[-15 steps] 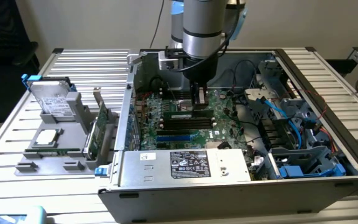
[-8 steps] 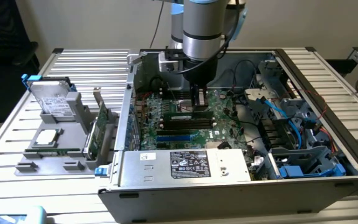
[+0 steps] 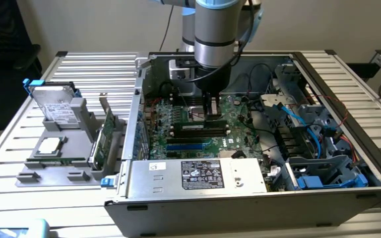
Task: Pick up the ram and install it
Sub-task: 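Insert the ram into the slot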
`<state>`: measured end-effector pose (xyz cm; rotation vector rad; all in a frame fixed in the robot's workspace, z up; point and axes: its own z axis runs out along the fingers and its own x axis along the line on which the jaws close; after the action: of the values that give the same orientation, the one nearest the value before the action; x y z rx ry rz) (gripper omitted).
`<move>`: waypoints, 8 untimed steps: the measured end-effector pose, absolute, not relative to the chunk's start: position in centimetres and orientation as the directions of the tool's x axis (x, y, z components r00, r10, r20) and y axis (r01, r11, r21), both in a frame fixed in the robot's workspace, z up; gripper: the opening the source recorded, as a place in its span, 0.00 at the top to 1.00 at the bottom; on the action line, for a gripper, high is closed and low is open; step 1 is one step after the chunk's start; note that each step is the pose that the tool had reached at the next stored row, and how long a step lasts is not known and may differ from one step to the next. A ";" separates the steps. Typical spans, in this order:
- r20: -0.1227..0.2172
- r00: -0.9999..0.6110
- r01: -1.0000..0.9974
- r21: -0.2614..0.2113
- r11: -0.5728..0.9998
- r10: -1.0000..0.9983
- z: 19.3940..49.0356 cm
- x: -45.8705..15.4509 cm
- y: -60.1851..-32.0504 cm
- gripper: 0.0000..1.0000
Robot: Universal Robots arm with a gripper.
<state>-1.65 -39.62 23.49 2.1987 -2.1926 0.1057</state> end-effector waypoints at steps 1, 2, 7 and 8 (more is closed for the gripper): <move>0.073 0.001 -1.000 -0.023 -0.003 -0.997 23.4 -1.6 -39.6 0.86; 0.073 0.000 -1.000 -0.023 -0.002 -0.997 23.4 -1.6 -39.6 0.86; 0.073 -0.002 -1.000 -0.023 0.001 -0.997 23.3 -1.5 -39.6 0.86; 0.072 -0.002 -1.000 -0.023 0.001 -0.997 23.3 -1.5 -39.7 0.86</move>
<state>-1.50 -39.66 23.30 2.1941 -2.1971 0.1052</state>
